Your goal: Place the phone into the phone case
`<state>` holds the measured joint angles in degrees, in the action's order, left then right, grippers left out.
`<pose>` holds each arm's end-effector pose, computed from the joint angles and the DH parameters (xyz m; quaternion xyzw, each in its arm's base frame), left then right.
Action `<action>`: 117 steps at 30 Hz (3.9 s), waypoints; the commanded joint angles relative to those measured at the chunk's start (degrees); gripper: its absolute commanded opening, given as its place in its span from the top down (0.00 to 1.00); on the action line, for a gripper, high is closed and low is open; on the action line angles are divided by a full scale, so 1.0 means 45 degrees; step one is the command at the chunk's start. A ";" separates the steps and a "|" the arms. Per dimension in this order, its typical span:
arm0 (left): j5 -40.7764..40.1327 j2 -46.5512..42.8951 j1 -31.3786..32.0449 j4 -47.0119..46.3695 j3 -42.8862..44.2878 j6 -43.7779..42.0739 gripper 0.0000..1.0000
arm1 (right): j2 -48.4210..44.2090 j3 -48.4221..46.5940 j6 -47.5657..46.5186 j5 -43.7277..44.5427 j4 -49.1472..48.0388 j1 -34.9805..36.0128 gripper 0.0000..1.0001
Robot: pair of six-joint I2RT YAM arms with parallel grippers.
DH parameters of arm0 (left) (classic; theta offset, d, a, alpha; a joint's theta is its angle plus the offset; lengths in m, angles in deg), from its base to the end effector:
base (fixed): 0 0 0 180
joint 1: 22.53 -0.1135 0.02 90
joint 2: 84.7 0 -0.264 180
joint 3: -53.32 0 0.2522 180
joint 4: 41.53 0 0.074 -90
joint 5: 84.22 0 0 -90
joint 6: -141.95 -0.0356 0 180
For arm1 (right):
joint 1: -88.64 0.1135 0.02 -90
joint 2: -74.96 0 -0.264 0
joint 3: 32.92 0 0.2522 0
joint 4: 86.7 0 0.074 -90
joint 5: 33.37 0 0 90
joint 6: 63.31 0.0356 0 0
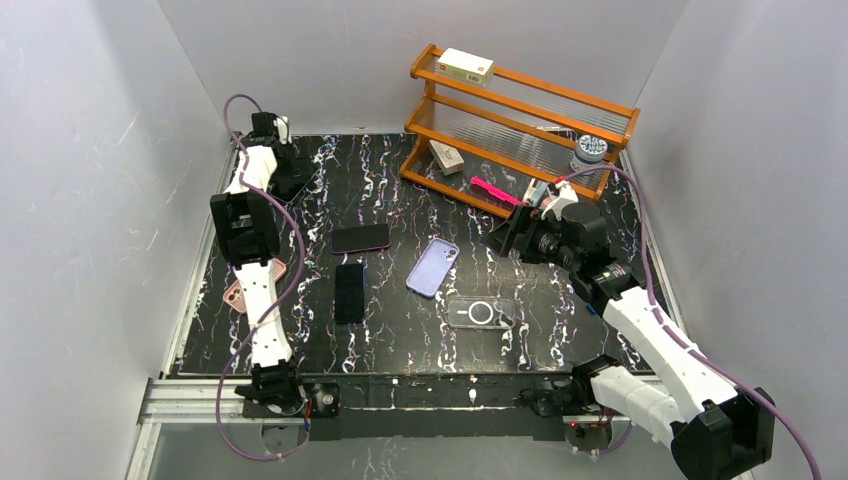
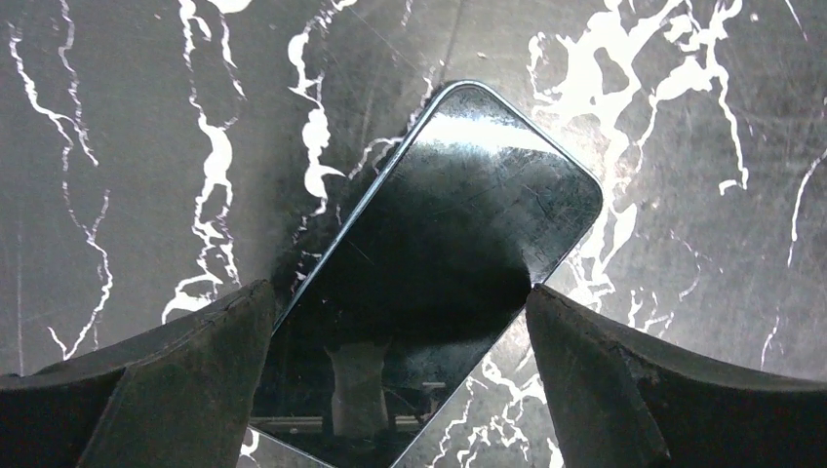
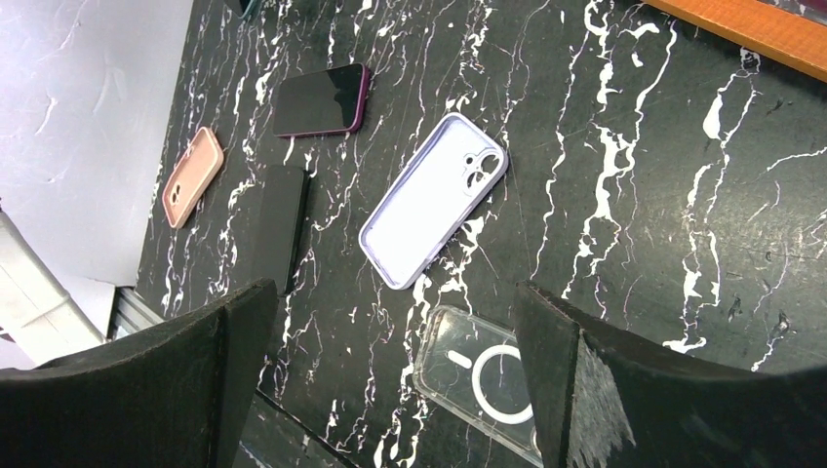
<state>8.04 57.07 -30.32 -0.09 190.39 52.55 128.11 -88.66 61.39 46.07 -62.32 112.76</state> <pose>0.5497 0.0738 0.1772 -0.0605 0.9255 0.0052 0.3738 0.1934 0.0937 0.2957 0.0246 0.8257 0.3405 0.4490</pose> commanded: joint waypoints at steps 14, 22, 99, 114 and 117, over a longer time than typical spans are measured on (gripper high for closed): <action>0.0946 -0.1558 0.0963 0.3708 -0.1134 -0.2072 0.02 | -0.0836 -0.0292 0.0257 -0.0552 0.0153 0.0042 0.04; -0.0327 -0.1233 0.1107 0.3335 -0.1155 -0.1773 0.13 | -0.1157 -0.0307 0.0515 -0.0155 0.0552 0.0038 0.04; 0.7461 -0.7123 0.2354 -0.5345 -1.2097 0.8507 0.52 | 1.5492 -0.7936 0.2840 0.0775 -1.0145 0.4381 0.51; 0.7810 -0.7593 0.2394 -0.5757 -1.2550 0.8929 0.52 | 1.6917 -0.9490 0.2998 0.1132 -1.0229 0.4710 0.80; 0.7872 -0.7819 0.2386 -0.5761 -1.2532 0.8953 0.46 | 1.6540 -0.9130 0.2834 0.1360 -1.0419 0.4702 0.99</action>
<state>39.85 26.78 -20.11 -27.26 134.79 92.22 203.82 -128.75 74.94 50.68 -104.24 133.50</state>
